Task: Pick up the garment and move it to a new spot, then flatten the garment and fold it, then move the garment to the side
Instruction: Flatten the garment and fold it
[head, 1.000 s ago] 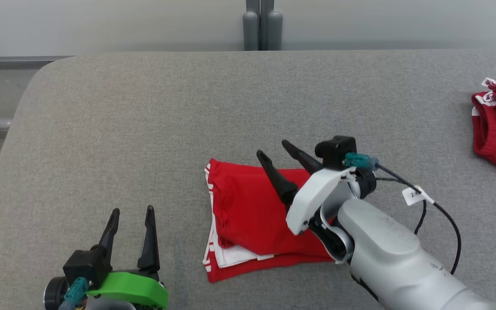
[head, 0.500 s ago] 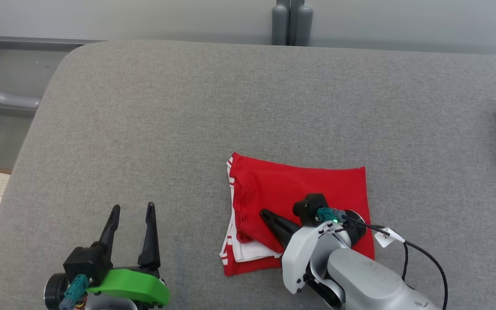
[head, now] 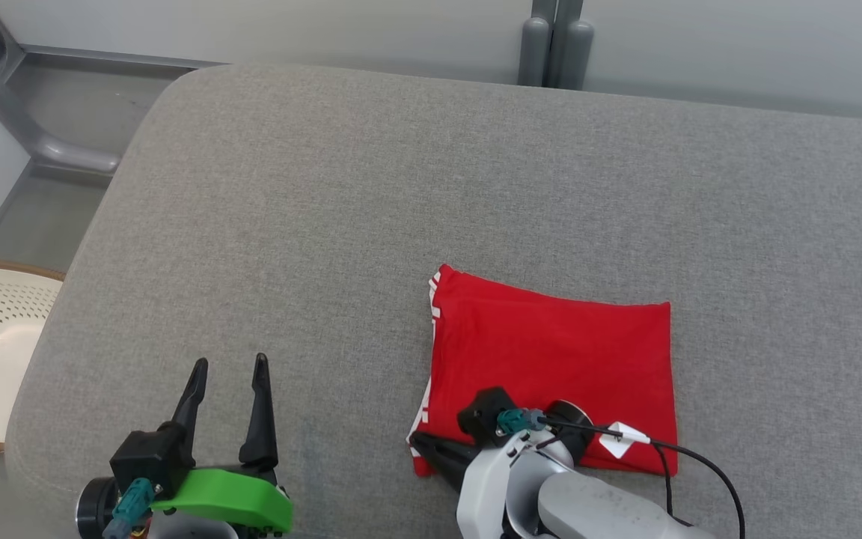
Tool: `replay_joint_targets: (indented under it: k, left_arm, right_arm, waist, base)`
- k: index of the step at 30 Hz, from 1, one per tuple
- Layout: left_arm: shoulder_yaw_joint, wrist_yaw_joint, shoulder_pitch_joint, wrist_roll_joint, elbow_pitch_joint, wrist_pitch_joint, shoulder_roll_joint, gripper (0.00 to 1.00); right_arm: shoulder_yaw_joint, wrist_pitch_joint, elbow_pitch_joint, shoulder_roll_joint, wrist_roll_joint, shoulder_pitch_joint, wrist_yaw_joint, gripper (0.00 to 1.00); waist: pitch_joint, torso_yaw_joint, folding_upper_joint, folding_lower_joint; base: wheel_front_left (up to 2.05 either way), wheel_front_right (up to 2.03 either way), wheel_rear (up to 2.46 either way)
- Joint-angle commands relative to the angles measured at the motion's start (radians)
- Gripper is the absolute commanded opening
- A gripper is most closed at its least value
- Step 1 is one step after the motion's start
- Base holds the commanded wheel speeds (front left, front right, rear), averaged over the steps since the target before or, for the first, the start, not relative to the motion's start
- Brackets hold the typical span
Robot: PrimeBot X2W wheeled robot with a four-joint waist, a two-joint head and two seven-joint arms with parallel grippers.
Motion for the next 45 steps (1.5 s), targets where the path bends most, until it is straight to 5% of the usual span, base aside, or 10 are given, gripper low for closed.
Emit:
replay_joint_targets:
  k: [1, 11, 12, 14, 16, 32, 45]
  left_arm:
    - [0.004, 0.003, 0.006, -0.007, 0.000, -0.007, 0.006, 1.00]
    - [0.013, 0.010, 0.023, -0.007, -0.002, -0.006, 0.018, 1.00]
    - [0.014, 0.010, 0.023, -0.006, -0.002, -0.006, 0.021, 1.00]
    - [0.015, 0.009, 0.018, -0.003, -0.003, -0.004, 0.026, 1.00]
    - [0.017, 0.010, 0.009, -0.002, -0.004, -0.002, 0.034, 1.00]
    - [0.024, 0.009, -0.007, 0.007, 0.019, -0.007, 0.006, 1.00]
    - [0.086, -0.019, 0.065, 0.057, 0.003, -0.007, -0.040, 1.00]
  right_arm:
    - [0.014, 0.004, 0.004, -0.003, 0.008, 0.011, 0.000, 0.00]
    - [-0.019, -0.095, -0.049, -0.003, 0.038, -0.028, 0.000, 0.03]
    - [-0.035, -0.102, -0.057, -0.003, 0.033, -0.030, 0.000, 0.27]
    - [-0.080, -0.113, -0.079, -0.003, 0.020, -0.028, 0.000, 0.55]
    - [-0.142, -0.117, -0.100, -0.003, -0.001, -0.021, 0.000, 0.99]
    - [-0.847, -0.118, -0.474, -0.012, -0.403, 0.372, 0.000, 1.00]
    - [-1.034, -0.119, -0.574, -0.002, -0.493, 0.520, 0.000, 1.00]
  waist:
    - [-0.002, -0.004, 0.0000, 0.0000]
    - [-0.026, -0.057, 0.0000, 0.0000]
    - [-0.029, -0.063, 0.0000, 0.0000]
    - [-0.038, -0.077, 0.0000, 0.0000]
    - [-0.047, -0.091, 0.0000, 0.0000]
    - [-0.097, -0.173, 0.0000, 0.0000]
    - [-0.110, -0.191, 0.0000, 0.0000]
  base:
    - [0.00, 0.00, 0.00]
    - [0.00, 0.00, 0.00]
    - [0.00, 0.00, 0.00]
    - [0.00, 0.00, 0.00]
    - [0.00, 0.00, 0.00]
    - [0.00, 0.00, 0.00]
    - [0.00, 0.00, 0.00]
